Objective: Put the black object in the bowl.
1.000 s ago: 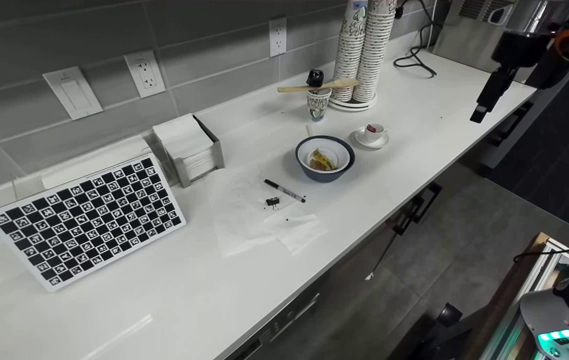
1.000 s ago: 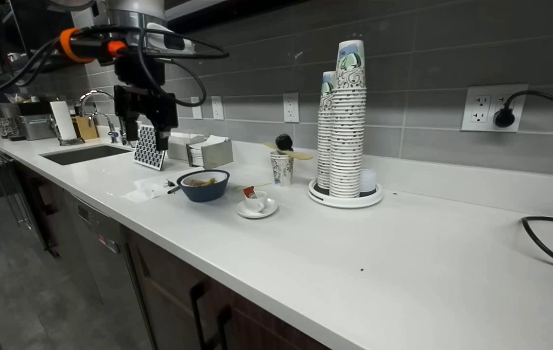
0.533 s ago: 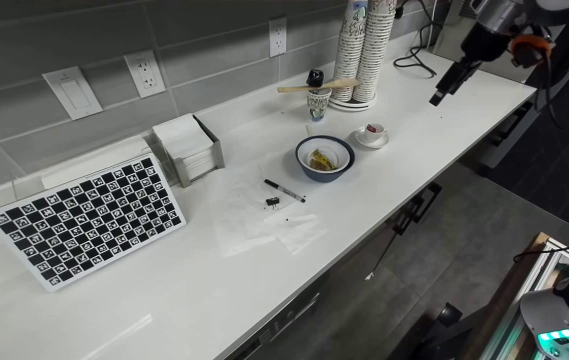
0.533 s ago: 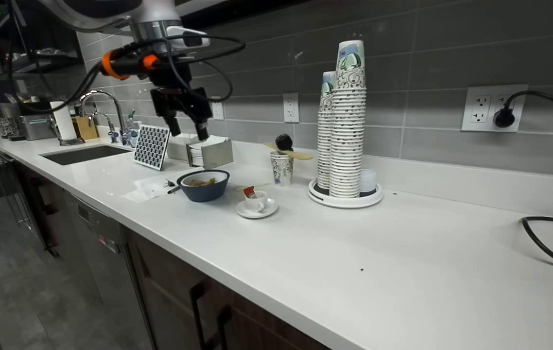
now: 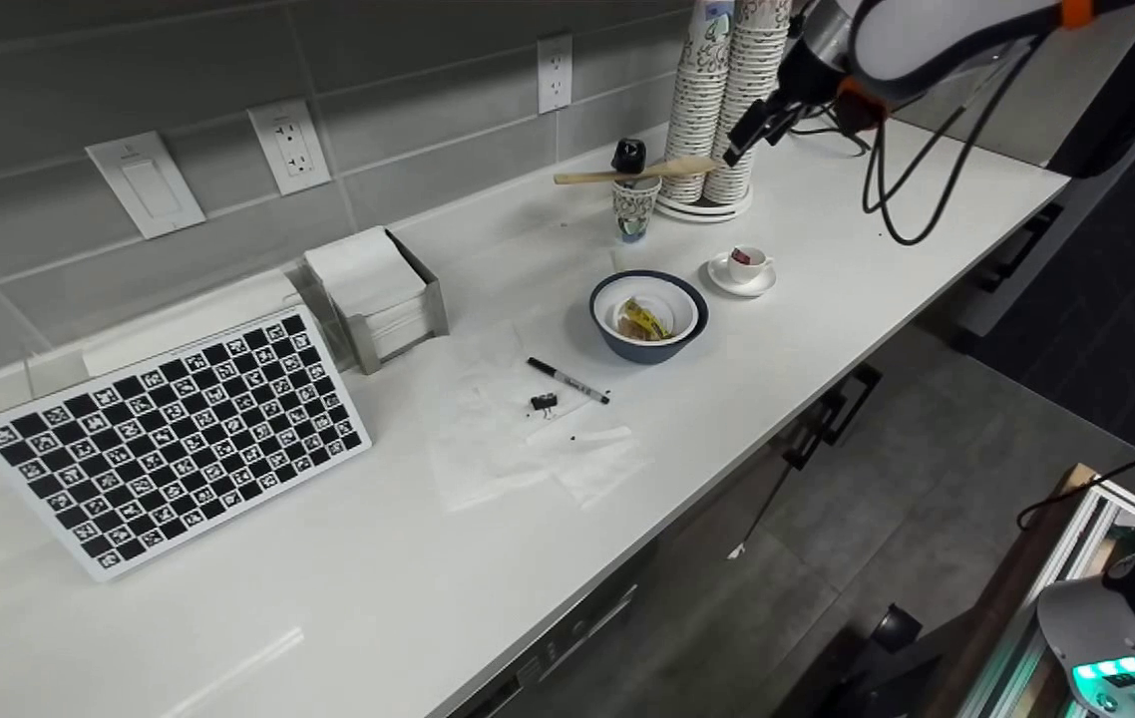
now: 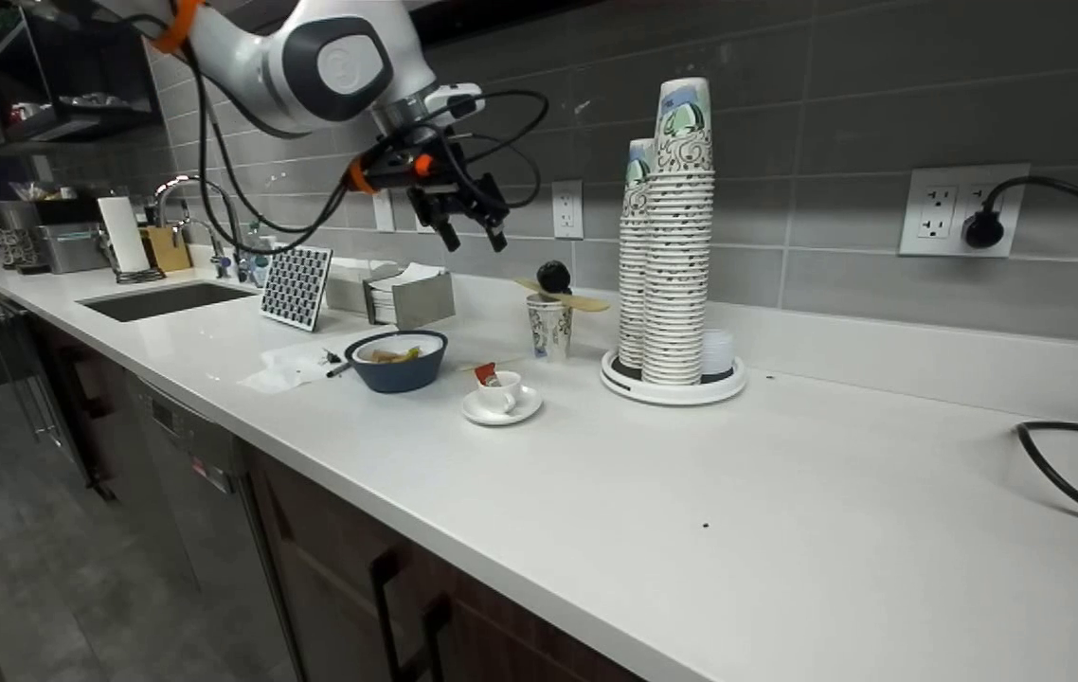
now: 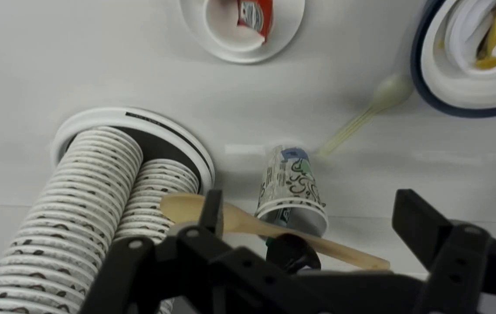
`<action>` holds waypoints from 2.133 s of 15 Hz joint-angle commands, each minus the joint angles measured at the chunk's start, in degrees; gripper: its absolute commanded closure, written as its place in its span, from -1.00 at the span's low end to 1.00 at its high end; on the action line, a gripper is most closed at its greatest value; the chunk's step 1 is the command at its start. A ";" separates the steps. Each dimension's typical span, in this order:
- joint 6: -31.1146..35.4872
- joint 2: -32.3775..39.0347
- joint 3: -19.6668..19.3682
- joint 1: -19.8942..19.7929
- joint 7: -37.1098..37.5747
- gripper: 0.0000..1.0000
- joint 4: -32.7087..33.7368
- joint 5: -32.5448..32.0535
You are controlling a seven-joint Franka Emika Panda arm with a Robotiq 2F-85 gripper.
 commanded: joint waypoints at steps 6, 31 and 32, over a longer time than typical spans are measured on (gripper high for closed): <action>-4.73 7.71 1.35 -0.63 -0.18 -1.00 9.95 1.34; -4.98 42.98 -6.12 7.55 28.85 -0.47 51.27 -8.92; -6.24 43.86 -5.94 7.31 28.83 -0.31 52.54 -8.69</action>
